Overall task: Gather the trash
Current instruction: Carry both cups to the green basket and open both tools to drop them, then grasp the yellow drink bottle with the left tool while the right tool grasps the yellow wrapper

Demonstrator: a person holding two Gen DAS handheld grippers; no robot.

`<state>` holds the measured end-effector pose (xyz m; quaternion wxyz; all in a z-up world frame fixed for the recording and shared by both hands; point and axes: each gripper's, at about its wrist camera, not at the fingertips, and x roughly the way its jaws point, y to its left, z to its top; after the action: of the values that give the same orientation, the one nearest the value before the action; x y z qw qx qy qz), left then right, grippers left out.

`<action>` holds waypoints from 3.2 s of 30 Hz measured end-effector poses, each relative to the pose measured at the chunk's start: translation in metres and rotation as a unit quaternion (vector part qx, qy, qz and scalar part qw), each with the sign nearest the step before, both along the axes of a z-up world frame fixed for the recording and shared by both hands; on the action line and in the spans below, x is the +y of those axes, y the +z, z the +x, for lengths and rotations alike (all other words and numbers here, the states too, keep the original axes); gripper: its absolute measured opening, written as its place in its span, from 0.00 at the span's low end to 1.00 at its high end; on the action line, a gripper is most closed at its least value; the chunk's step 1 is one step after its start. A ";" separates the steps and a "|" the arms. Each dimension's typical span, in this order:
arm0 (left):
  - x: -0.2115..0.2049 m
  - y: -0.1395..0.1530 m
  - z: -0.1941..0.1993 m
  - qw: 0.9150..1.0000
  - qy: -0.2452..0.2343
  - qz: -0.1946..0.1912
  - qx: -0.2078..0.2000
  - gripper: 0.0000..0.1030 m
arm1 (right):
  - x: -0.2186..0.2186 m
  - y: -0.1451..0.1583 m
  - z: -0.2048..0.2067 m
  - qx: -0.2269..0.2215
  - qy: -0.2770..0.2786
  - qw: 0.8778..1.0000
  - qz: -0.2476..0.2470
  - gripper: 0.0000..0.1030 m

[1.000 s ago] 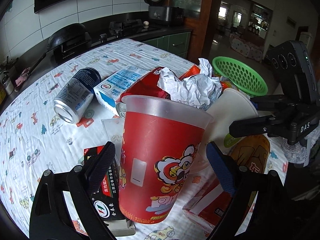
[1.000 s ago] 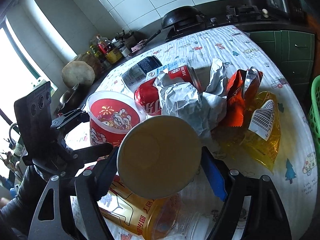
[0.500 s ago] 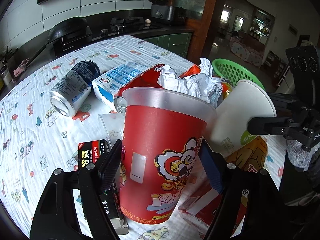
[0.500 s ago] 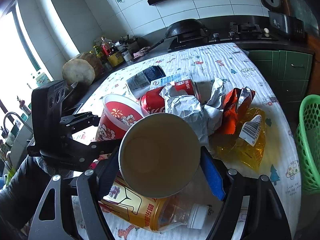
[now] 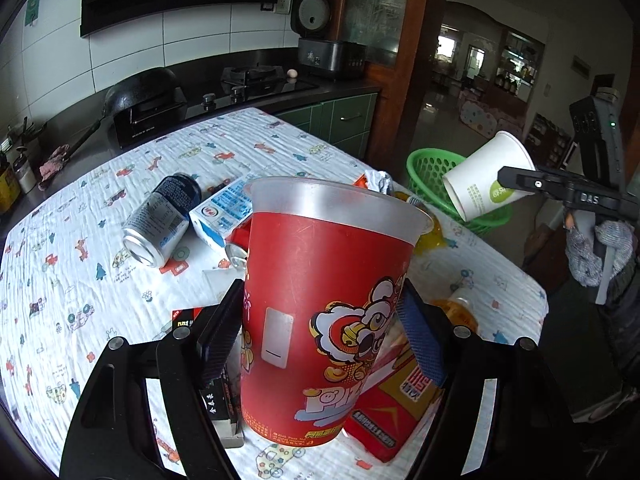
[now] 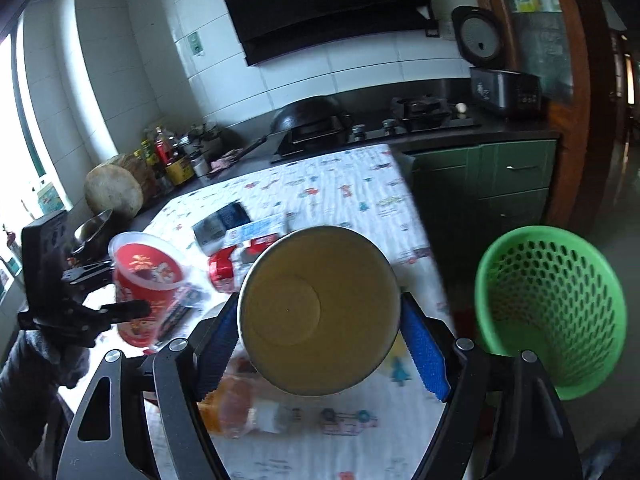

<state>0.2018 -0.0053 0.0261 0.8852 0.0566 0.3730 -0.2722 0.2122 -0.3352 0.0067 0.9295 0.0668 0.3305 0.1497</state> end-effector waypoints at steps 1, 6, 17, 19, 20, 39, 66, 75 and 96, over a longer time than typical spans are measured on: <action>-0.005 0.005 0.000 1.000 -0.002 -0.001 -0.002 0.72 | -0.014 -0.001 0.003 0.002 -0.020 1.000 -0.012 0.72; -0.042 0.023 0.006 1.000 -0.022 -0.015 -0.010 0.72 | -0.083 -0.028 0.029 0.033 -0.114 0.990 -0.074 0.72; -0.158 0.024 0.064 0.996 -0.071 -0.040 0.021 0.72 | -0.170 -0.127 0.087 0.149 -0.158 0.969 -0.116 0.73; -0.179 0.020 0.076 0.996 -0.076 -0.038 0.029 0.72 | -0.178 -0.138 0.093 0.163 -0.159 0.967 -0.110 0.73; -0.189 0.018 0.082 0.996 -0.078 -0.036 0.035 0.72 | -0.180 -0.142 0.097 0.169 -0.155 0.967 -0.110 0.73; -0.331 -0.024 0.146 0.988 -0.107 0.004 0.115 0.72 | -0.200 -0.121 0.061 0.103 -0.143 0.980 -0.095 0.78; -0.463 -0.139 0.193 0.965 -0.098 0.148 0.192 0.72 | -0.243 -0.117 -0.006 0.041 -0.188 0.981 -0.021 0.81; -0.465 -0.149 0.190 0.962 -0.093 0.162 0.201 0.70 | -0.240 -0.123 -0.011 0.046 -0.189 0.981 -0.012 0.81; -0.366 -0.035 0.120 0.986 -0.065 0.080 0.128 0.71 | -0.175 -0.074 -0.051 0.012 -0.152 0.988 -0.021 0.81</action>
<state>0.3215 -0.3711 -0.0088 0.8033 0.1159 0.4990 -0.3038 0.1610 -0.5097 -0.0677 0.9387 0.0982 0.3306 -0.0008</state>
